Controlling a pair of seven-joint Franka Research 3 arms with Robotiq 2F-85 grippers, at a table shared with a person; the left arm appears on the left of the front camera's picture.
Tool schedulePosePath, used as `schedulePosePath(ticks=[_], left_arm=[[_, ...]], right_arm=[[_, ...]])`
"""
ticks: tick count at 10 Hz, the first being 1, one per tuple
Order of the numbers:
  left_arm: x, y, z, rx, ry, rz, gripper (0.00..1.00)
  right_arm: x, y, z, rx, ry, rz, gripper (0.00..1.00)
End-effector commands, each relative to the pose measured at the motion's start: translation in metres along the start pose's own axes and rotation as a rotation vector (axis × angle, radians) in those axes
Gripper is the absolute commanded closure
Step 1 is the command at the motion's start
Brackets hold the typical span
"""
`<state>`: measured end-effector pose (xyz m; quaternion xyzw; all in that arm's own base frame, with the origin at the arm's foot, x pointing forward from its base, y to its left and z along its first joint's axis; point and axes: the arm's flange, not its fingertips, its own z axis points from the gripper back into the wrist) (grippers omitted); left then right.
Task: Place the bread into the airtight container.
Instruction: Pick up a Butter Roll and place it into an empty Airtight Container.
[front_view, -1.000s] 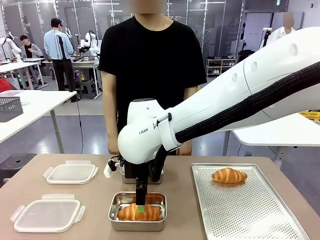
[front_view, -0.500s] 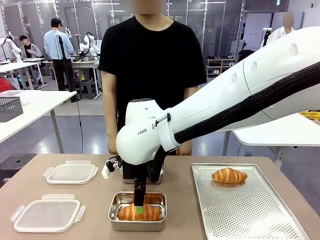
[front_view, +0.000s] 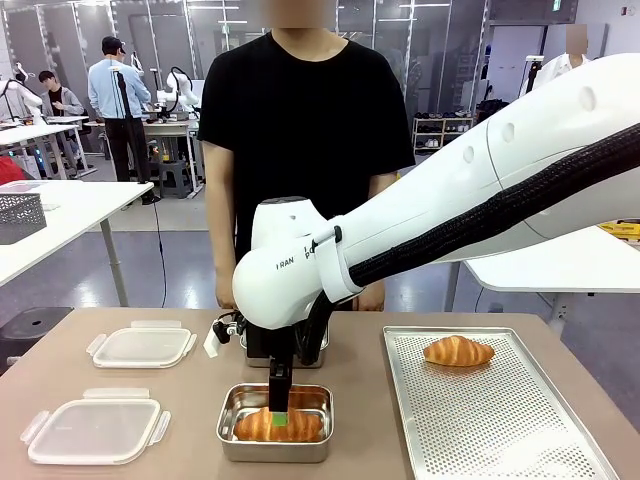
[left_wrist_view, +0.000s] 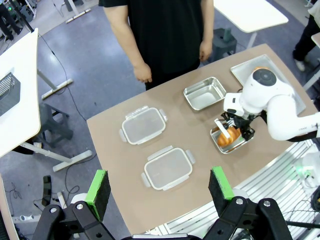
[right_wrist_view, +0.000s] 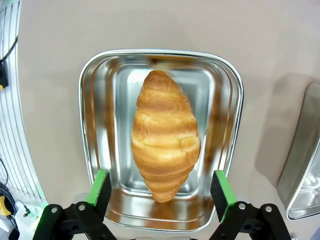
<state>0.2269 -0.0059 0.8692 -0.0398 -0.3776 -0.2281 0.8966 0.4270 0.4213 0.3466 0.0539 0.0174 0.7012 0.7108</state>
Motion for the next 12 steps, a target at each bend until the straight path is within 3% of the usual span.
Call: schedulePosePath(ticks=[1, 2, 3, 7, 12], left_arm=[[0.0, 0.0, 0.001, 0.0, -0.002, 0.0, 0.0], [0.0, 0.0, 0.001, 0.0, -0.002, 0.0, 0.0], [0.0, 0.0, 0.001, 0.0, -0.002, 0.0, 0.0], [0.0, 0.0, 0.001, 0.0, -0.002, 0.0, 0.0], [0.0, 0.0, 0.001, 0.0, -0.002, 0.0, 0.0]], right_arm=[[0.001, 0.001, 0.0, 0.001, -0.003, -0.005, 0.0], [0.0, 0.0, 0.0, 0.0, 0.0, 0.0, 0.0], [-0.018, -0.002, 0.026, -0.01, 0.0, -0.034, 0.0], [-0.111, 0.004, 0.127, 0.04, -0.069, -0.177, 0.0], [-0.23, 0.083, 0.282, -0.126, -0.194, -0.579, 0.0]])
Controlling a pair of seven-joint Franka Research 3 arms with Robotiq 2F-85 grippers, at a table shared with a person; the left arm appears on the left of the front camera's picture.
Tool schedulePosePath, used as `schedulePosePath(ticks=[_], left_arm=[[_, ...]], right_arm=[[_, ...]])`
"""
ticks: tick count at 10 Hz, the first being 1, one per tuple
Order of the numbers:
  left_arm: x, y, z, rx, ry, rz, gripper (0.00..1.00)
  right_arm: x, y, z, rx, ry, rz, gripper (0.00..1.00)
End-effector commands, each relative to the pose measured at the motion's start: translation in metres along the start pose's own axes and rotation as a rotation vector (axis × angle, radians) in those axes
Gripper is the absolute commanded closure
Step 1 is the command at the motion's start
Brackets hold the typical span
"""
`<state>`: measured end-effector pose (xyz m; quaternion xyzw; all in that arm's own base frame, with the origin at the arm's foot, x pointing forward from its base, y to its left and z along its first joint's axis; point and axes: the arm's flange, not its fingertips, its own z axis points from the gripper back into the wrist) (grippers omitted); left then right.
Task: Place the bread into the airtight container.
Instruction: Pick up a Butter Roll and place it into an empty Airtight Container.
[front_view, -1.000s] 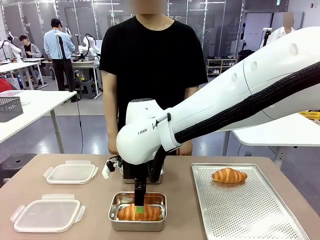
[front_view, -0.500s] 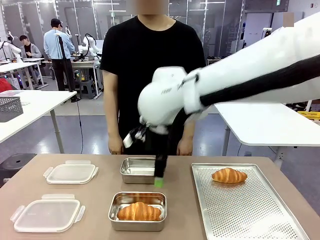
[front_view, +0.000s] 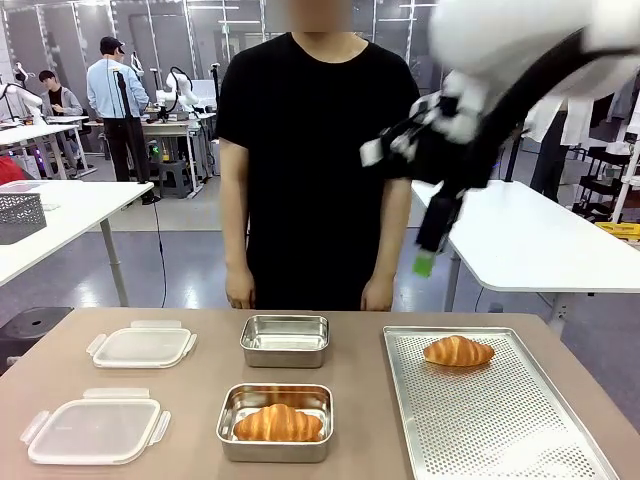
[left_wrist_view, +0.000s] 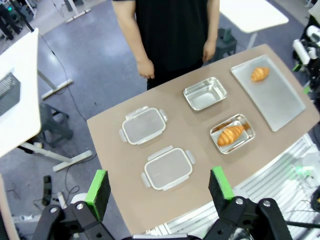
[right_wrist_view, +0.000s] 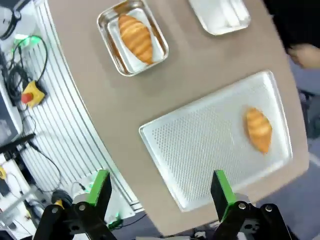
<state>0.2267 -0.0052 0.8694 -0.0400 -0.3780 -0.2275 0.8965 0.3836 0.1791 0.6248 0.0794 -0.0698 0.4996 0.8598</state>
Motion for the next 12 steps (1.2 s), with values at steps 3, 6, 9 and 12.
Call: schedulePosePath(ticks=[3, 6, 9, 12], left_arm=[[0.0, 0.0, 0.001, 0.0, -0.001, -0.001, 0.0], [0.0, 0.0, 0.001, 0.0, -0.001, -0.001, 0.0], [0.0, 0.0, 0.001, 0.0, -0.001, -0.001, 0.0], [0.0, 0.0, 0.001, 0.0, -0.001, -0.001, 0.0]], right_arm=[[-0.054, -0.032, -0.001, -0.149, 0.007, -0.041, 0.0], [-0.098, -0.098, -0.044, -0.129, -0.101, 0.042, 0.0], [-0.093, -0.158, -0.104, -0.03, -0.193, 0.111, 0.0], [-0.119, -0.161, -0.094, 0.005, -0.384, 0.115, 0.0]])
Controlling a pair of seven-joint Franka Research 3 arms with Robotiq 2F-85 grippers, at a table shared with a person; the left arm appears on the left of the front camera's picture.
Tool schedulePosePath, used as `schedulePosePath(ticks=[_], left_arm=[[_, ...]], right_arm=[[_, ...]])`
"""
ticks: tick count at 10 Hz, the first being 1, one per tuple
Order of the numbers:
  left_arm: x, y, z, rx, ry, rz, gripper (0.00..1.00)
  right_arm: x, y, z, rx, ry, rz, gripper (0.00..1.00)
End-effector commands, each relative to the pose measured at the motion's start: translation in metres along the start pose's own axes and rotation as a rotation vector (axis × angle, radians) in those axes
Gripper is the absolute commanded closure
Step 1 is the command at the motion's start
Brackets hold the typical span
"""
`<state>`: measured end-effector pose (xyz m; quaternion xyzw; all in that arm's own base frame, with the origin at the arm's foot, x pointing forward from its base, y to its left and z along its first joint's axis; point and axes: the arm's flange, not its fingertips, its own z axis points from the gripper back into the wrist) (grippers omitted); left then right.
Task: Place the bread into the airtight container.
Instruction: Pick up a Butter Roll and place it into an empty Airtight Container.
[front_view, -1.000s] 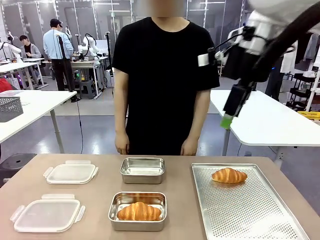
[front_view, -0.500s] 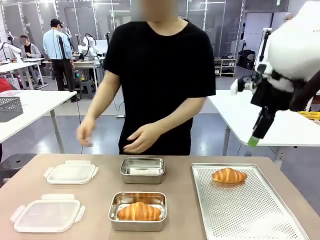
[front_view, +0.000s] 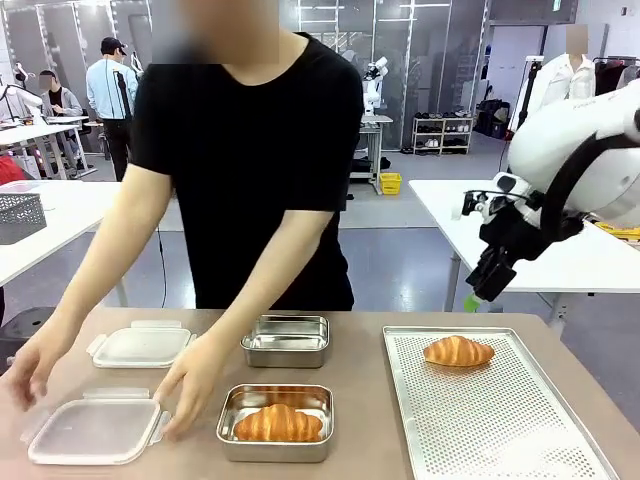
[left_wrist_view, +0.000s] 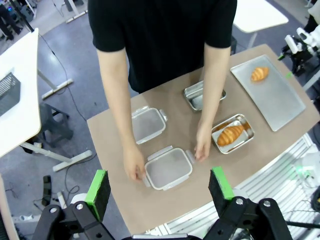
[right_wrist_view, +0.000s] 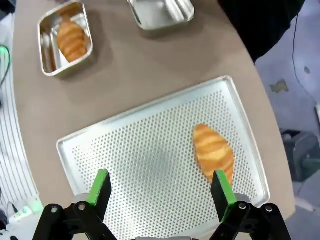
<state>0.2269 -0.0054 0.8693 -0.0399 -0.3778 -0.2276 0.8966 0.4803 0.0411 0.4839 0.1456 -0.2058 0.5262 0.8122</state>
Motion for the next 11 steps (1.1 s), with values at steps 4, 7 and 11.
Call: schedulePosePath(ticks=[4, 7, 11], left_arm=[[0.0, 0.0, 0.001, 0.0, -0.001, -0.001, 0.0], [0.0, 0.0, 0.001, 0.0, -0.001, -0.001, 0.0], [0.0, 0.0, 0.001, 0.0, -0.001, -0.001, 0.0]], right_arm=[[-0.185, 0.051, 0.1, -0.131, -0.42, -0.247, 0.0], [-0.302, 0.094, 0.107, -0.206, -0.637, -0.437, 0.0], [-0.365, 0.141, 0.078, -0.236, -0.74, -0.537, 0.0]])
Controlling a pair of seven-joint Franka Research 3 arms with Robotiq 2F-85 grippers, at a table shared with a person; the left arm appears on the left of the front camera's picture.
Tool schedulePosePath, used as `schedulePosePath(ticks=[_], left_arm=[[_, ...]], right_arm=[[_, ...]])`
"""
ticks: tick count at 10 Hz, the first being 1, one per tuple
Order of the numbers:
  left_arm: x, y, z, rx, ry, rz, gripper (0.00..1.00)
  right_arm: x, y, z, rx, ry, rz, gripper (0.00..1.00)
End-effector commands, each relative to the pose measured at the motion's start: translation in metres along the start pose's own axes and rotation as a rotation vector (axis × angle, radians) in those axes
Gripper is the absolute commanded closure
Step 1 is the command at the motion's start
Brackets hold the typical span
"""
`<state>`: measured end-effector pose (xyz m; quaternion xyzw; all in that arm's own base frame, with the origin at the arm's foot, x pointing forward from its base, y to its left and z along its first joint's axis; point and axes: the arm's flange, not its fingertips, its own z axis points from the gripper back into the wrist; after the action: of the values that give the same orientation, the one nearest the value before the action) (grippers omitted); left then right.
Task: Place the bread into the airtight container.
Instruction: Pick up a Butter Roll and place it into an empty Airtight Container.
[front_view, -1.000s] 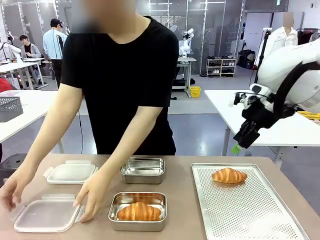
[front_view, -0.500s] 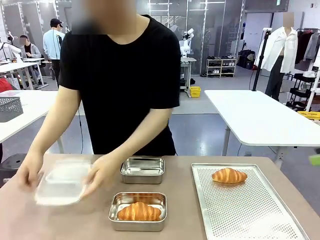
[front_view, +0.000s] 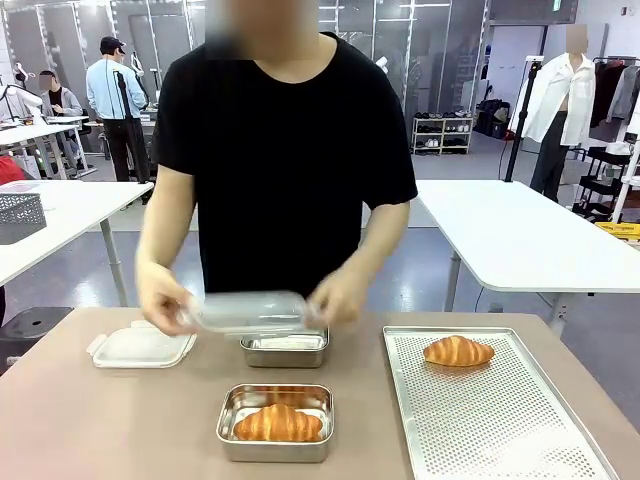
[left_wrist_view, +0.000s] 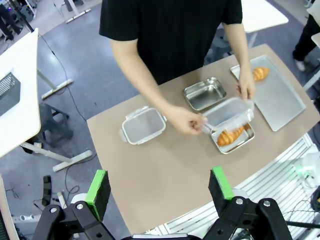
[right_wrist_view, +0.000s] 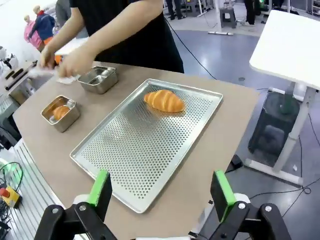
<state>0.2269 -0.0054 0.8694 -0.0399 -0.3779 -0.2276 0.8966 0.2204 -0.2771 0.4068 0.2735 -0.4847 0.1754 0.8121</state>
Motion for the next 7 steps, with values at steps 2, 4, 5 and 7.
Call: schedulePosePath(ticks=[2, 4, 5, 7], left_arm=[[0.0, 0.0, 0.001, 0.0, -0.001, -0.001, 0.0], [0.0, 0.0, 0.001, 0.0, -0.001, -0.001, 0.0], [0.0, 0.0, 0.001, 0.0, -0.001, -0.001, 0.0], [0.0, 0.0, 0.001, 0.0, -0.001, -0.001, 0.0]], right_arm=[[0.0, 0.0, 0.0, 0.0, 0.0, 0.0, 0.0], [0.0, 0.0, 0.0, 0.0, 0.0, 0.0, 0.0], [0.0, 0.0, 0.0, 0.0, 0.0, 0.0, 0.0], [0.0, 0.0, 0.0, 0.0, 0.0, 0.0, 0.0]])
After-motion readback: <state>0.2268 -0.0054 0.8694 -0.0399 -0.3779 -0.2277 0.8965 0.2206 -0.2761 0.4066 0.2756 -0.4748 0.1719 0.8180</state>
